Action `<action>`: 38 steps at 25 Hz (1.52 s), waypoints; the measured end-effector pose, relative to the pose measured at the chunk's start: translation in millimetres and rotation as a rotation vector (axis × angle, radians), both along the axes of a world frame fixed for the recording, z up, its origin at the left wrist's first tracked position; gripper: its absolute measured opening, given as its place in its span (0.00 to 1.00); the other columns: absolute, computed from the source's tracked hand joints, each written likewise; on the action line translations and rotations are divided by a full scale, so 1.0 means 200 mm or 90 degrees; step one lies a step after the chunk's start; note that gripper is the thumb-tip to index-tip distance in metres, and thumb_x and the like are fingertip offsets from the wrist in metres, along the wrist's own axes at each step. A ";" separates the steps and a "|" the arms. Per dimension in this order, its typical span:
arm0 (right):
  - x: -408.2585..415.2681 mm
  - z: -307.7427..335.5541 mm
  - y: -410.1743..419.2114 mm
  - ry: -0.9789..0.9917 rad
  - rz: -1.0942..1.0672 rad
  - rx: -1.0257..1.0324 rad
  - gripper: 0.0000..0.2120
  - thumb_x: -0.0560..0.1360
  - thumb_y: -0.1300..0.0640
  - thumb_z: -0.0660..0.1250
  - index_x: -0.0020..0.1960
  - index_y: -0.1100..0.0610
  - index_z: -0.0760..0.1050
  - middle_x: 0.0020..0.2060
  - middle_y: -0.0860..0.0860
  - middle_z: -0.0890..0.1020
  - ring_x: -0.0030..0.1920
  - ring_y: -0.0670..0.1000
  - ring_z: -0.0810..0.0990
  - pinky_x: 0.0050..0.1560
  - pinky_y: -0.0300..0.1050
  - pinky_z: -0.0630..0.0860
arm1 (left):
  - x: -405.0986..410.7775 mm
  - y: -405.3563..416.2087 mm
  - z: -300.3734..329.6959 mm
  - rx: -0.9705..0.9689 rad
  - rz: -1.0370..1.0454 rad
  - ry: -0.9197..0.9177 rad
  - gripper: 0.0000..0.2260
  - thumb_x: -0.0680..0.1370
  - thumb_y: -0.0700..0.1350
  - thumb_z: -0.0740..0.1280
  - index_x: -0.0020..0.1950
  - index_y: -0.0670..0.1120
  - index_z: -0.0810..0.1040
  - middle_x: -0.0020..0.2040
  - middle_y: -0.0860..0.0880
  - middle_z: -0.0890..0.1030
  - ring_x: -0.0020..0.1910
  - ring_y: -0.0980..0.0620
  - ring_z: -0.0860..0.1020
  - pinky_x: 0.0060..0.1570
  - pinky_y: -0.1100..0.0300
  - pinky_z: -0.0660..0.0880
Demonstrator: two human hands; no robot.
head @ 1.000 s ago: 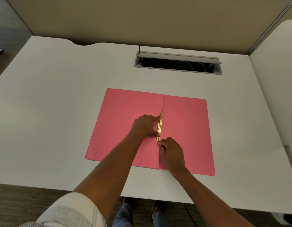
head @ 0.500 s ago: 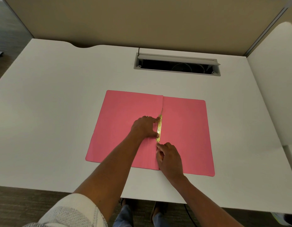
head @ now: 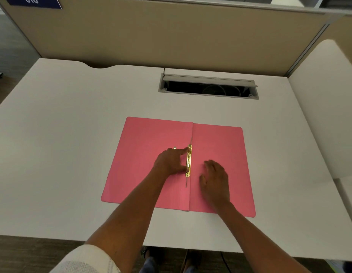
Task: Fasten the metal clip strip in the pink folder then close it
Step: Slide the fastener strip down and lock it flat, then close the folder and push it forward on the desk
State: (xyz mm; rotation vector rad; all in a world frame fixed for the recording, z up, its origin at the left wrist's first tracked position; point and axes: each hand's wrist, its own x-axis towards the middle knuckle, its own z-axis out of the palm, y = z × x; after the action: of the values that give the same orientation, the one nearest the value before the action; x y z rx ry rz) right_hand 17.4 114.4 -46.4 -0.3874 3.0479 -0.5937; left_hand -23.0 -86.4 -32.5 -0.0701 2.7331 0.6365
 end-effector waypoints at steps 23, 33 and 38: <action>-0.23 -0.16 0.13 -0.033 -0.014 0.147 0.38 0.78 0.34 0.40 0.80 0.56 0.42 0.80 0.54 0.50 0.80 0.56 0.46 0.79 0.58 0.46 | 0.23 -0.48 0.02 -0.054 0.407 0.144 0.16 0.76 0.46 0.69 0.64 0.46 0.78 0.65 0.45 0.75 0.63 0.42 0.72 0.62 0.47 0.69; -0.24 -0.16 0.10 -0.043 -0.022 0.152 0.38 0.78 0.35 0.42 0.80 0.57 0.43 0.80 0.56 0.51 0.80 0.57 0.47 0.78 0.59 0.46 | 0.24 -0.55 0.07 -0.114 0.561 0.031 0.21 0.79 0.55 0.61 0.67 0.43 0.70 0.62 0.38 0.72 0.60 0.34 0.72 0.61 0.43 0.66; -0.25 -0.15 0.10 -0.044 -0.023 0.159 0.38 0.78 0.35 0.42 0.80 0.57 0.43 0.80 0.55 0.50 0.80 0.57 0.47 0.79 0.58 0.46 | 0.23 -0.67 0.09 0.025 0.661 0.016 0.25 0.79 0.58 0.61 0.70 0.43 0.69 0.66 0.38 0.71 0.62 0.34 0.73 0.64 0.42 0.66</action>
State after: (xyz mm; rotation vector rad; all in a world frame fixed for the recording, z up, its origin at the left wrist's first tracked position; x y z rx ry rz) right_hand -31.8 135.4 -76.6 -0.2983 3.0152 -0.2165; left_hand 22.9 -220.3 -14.3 -1.5225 2.5371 0.9147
